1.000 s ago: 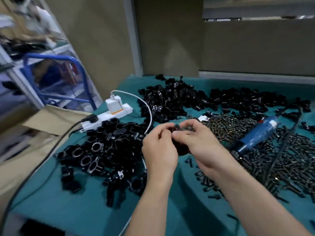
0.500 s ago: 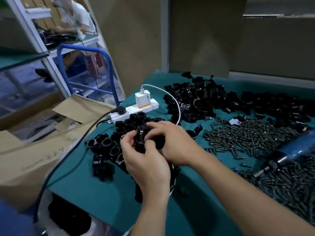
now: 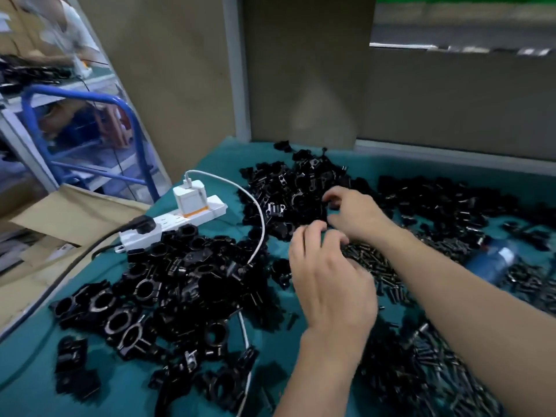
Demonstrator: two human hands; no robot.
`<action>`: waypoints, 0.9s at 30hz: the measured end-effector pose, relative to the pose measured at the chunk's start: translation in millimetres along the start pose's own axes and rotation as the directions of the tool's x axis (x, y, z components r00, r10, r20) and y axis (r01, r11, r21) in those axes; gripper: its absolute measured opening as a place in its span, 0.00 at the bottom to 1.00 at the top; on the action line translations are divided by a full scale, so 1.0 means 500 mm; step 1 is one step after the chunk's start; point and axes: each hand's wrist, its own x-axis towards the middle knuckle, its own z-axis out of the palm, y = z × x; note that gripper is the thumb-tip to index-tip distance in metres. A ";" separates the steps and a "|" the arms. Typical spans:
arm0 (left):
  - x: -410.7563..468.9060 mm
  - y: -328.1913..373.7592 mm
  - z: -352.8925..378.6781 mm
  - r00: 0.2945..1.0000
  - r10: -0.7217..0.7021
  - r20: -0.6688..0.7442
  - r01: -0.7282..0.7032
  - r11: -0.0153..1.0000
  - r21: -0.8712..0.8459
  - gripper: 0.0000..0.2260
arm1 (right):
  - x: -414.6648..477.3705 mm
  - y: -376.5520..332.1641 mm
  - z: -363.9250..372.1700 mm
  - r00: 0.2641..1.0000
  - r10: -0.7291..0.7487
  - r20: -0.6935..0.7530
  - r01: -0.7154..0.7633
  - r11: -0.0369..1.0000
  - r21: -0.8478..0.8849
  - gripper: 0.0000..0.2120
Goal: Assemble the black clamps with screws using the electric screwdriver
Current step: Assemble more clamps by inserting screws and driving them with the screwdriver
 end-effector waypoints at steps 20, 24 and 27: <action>0.046 -0.035 0.079 0.964 -0.018 0.265 0.087 0.964 -0.253 0.27 | -0.145 0.094 -0.060 0.983 0.160 -0.085 -0.028 0.597 0.802 0.13; 0.025 -0.003 0.082 0.906 -0.020 0.424 0.266 0.805 -0.531 0.17 | -0.211 0.114 -0.067 0.968 0.249 -0.036 -0.008 0.172 0.985 0.10; -0.002 0.020 0.098 0.894 -0.035 0.447 0.328 0.732 -0.598 0.17 | -0.257 0.144 -0.062 0.947 0.294 -0.126 0.048 0.259 0.965 0.06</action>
